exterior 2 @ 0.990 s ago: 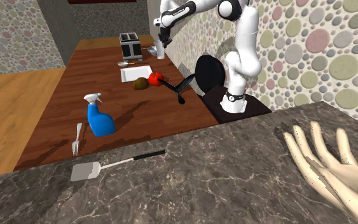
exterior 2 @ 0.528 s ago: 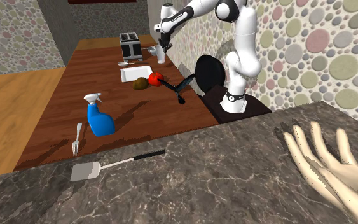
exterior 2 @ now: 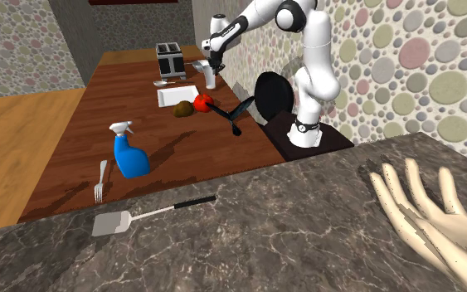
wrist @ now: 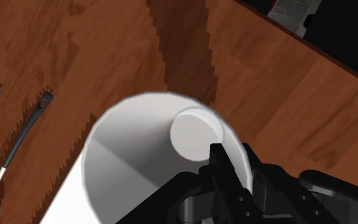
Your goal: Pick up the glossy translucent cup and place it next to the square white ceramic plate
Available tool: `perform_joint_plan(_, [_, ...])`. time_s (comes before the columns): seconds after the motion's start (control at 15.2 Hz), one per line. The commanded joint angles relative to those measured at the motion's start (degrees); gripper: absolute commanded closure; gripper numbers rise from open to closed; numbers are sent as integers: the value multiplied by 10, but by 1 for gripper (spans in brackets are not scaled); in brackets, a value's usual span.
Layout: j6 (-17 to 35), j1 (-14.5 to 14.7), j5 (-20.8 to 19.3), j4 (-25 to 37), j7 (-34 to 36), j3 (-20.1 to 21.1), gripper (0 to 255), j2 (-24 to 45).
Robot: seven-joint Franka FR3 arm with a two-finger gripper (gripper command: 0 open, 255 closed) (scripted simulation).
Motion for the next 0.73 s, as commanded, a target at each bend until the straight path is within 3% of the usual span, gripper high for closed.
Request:
perform_joint_plan(0.0, [13, -9, 14, -5, -7, 10, 255, 11])
perform_joint_plan(0.13, [32, -22, 33, -14, -18, 24, 255, 27])
perform_joint_plan(0.66, [32, -22, 33, -14, -18, 24, 255, 27])
